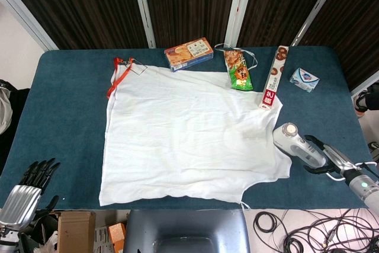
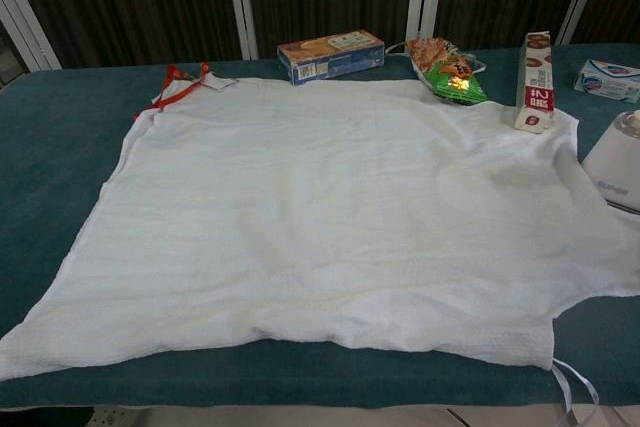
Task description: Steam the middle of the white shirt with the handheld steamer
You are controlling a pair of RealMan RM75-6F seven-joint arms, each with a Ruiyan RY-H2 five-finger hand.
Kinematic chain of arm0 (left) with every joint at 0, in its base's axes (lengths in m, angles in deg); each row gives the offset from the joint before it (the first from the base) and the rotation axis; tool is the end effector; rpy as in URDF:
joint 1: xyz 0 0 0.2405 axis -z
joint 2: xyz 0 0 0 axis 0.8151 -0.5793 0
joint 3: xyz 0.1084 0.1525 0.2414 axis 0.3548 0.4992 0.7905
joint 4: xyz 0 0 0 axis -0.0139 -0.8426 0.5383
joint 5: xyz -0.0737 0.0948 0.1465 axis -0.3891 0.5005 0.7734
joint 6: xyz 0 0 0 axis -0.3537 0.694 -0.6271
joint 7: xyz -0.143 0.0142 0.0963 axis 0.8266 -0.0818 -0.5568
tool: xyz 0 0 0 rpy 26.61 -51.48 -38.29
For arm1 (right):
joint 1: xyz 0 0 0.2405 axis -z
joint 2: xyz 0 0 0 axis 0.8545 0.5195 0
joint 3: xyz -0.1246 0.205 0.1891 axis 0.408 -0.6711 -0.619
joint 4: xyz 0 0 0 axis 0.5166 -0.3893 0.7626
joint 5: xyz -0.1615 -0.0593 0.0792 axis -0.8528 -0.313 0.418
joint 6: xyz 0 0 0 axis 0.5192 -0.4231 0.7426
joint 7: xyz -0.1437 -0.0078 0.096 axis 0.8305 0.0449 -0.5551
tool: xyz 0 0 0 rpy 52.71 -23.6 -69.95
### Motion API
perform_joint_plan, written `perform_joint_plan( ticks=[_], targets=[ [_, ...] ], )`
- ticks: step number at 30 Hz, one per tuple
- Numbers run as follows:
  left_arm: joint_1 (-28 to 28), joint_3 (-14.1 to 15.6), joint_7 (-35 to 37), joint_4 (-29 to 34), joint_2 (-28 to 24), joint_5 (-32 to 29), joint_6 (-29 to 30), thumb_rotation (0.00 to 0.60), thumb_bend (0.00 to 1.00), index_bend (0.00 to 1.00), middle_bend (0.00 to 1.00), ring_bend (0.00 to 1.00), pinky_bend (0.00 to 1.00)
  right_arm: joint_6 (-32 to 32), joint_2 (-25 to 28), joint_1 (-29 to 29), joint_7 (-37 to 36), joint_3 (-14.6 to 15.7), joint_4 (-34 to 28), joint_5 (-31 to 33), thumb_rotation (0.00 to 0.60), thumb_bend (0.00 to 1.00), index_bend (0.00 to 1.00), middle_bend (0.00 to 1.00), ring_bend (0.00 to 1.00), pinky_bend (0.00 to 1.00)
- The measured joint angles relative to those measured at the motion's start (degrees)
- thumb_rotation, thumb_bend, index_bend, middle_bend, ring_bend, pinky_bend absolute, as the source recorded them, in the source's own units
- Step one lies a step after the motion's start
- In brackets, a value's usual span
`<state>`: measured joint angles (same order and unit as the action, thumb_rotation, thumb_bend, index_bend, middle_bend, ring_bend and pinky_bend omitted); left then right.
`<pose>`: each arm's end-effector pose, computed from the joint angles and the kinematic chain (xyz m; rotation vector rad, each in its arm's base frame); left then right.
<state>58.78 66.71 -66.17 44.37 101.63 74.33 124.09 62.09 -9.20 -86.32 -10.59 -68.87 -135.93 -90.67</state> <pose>-0.3420 0.1777 0.1747 -1.6300 -0.8962 -0.8963 -0.4113 -0.3090 0.1708 1.3710 -1.8035 0.7391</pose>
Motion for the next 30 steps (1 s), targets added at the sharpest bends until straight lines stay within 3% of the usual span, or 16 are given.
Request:
perform_joint_plan(
  ticks=[10, 23, 30],
  targets=[
    [0.16, 0.20, 0.11, -0.08, -0.06, 0.00, -0.45, 0.600, 0.39, 0.00, 0.03, 0.01, 0.00, -2.34, 0.96, -0.40, -0.26, 0.16, -1.78, 3.10, 0.600, 0.23, 0.08, 0.09, 0.01, 0.13],
    [0.55, 0.06, 0.29, -0.03, -0.12, -0.38, -1.02, 0.600, 0.39, 0.00, 0.03, 0.01, 0.00, -4.76, 3.19, -2.52, -3.32, -0.08, -5.10, 3.62, 0.600, 0.23, 0.11, 0.13, 0.06, 0.26],
    [0.67, 0.12, 0.46, -0.18, -0.16, -0.32, -1.10, 0.600, 0.39, 0.00, 0.03, 0.01, 0.00, -5.80, 2.61, -2.47, -7.71, 0.63, -3.94, 3.81, 0.600, 0.23, 0.13, 0.13, 0.08, 0.30]
  ],
)
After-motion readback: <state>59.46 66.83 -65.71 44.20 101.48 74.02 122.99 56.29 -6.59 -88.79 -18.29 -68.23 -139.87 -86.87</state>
